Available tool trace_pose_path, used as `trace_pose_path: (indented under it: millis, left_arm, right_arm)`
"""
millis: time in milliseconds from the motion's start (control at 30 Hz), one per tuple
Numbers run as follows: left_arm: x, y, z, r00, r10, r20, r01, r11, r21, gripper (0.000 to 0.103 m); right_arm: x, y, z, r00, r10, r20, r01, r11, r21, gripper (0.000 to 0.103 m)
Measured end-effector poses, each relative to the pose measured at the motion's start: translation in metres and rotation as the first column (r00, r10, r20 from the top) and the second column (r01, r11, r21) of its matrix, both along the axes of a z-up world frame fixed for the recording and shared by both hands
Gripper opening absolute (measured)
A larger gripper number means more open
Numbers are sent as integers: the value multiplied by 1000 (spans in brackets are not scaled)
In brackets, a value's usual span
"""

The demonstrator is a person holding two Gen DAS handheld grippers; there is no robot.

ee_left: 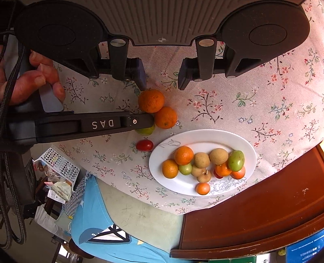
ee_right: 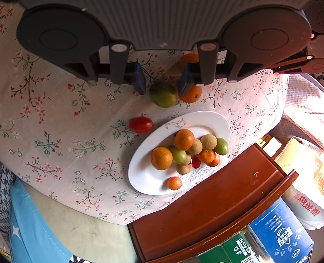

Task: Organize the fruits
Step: 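Grasp a tangerine with the left tool while the right grasps a lime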

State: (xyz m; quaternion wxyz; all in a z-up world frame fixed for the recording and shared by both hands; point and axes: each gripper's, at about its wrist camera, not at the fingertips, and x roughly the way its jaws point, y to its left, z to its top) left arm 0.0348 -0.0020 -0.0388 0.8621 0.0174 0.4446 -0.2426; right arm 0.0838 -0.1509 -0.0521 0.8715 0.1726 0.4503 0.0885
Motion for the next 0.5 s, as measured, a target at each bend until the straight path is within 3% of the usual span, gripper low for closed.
trace_pose_path:
  millis: [100,500]
  left_arm:
    - [0,-5,-2,1000,-8,2,8,1000,-1,33]
    - [8,-25,-14,1000,1,7,-1,1000,10,33]
  right_arm:
    - [1,0,-1,1000,0,9,0,1000,-5,30]
    - [-7,-18,9,999,-49,21,48,999,10,30]
